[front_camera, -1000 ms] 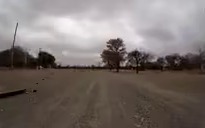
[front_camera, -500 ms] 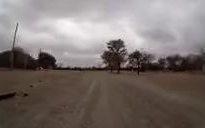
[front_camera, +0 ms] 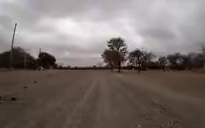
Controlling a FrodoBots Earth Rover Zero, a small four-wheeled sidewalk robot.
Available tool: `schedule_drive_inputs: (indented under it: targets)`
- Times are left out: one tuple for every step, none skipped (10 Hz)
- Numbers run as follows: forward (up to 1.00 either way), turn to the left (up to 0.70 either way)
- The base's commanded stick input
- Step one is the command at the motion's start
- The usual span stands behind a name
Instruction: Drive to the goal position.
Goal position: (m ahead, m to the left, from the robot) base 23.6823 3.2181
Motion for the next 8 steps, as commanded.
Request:
schedule_drive_inputs:
  targets:
    - [0.7,-0.01]
    - [0.7,-0.01]
    - [0.7,-0.01]
    - [0.6,-0.01]
    - [0.1,0.0]
    - [0.0,0.0]
    - [0.0,0.0]
    - [0.0,0.0]
